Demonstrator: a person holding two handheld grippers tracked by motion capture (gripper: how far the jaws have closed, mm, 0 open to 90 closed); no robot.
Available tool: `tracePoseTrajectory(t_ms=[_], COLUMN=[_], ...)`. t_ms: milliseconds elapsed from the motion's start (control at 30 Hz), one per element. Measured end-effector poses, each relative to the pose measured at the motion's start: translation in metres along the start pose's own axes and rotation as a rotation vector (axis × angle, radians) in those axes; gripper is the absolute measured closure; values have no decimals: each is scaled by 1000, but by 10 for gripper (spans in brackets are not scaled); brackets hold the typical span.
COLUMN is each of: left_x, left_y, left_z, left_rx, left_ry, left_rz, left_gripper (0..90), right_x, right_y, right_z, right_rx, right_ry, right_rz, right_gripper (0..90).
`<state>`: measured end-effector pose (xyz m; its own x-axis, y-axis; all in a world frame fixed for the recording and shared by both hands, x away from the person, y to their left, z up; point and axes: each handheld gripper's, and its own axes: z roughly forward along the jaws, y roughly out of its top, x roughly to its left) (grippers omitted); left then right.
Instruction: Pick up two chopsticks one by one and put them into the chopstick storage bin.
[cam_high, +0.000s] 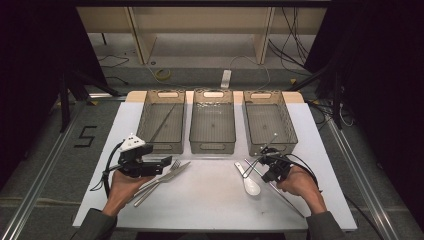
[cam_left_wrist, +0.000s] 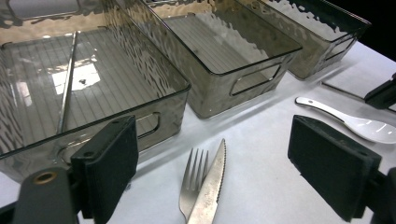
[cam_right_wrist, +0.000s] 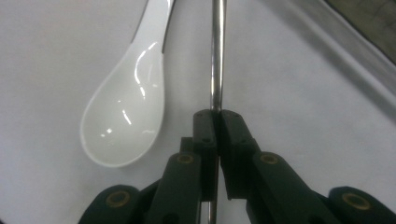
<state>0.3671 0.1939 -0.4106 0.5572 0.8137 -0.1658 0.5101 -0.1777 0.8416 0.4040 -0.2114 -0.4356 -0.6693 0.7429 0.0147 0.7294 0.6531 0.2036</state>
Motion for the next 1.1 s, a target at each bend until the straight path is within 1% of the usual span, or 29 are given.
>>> tracePoseTrajectory(t_ms=[100, 133, 167, 300, 367, 500, 633, 700, 767, 800, 867, 933, 1033, 1100], left_x=[-1, -2, -3, -12, -18, -30, -41, -47, -52, -55, -61, -65, -70, -73], left_y=[0, 0, 0, 0, 1, 2, 5, 8, 11, 13, 15, 16, 18, 19], left_z=[2, 2, 3, 9, 12, 17, 21, 22, 24, 25, 27, 28, 30, 31], left_rx=[5, 6, 7, 27, 36, 62, 81, 80, 88, 92, 92, 103, 114, 121], left_ry=[-14, -21, -32, -72, -107, -160, -202, -220, -240, -245, -251, -275, -292, -309], left_rz=[5, 4, 8, 39, 53, 105, 151, 169, 196, 210, 239, 259, 293, 313], left_gripper=[158, 159, 159, 159, 159, 159, 160, 162, 162, 162, 171, 182, 188, 192], right_x=[1, 3, 5, 22, 32, 51, 68, 77, 85, 90, 96, 101, 105, 107], right_y=[-1, 0, 0, 7, 11, 18, 26, 29, 32, 33, 35, 36, 38, 38], right_z=[-9, -13, -18, -37, -43, -52, -54, -55, -55, -55, -55, -54, -51, -49], right_rx=[-31, -36, -48, -101, -114, -132, -130, -130, -139, -132, -139, -132, -131, -130], right_ry=[1, -4, -7, -4, -6, 0, 7, 16, 23, 26, 34, 44, 50, 56], right_rz=[-21, -26, -46, -100, -138, -213, -294, -328, -366, -376, -398, -414, -438, -443], right_gripper=[863, 863, 863, 863, 863, 863, 863, 863, 863, 863, 863, 863, 862, 863])
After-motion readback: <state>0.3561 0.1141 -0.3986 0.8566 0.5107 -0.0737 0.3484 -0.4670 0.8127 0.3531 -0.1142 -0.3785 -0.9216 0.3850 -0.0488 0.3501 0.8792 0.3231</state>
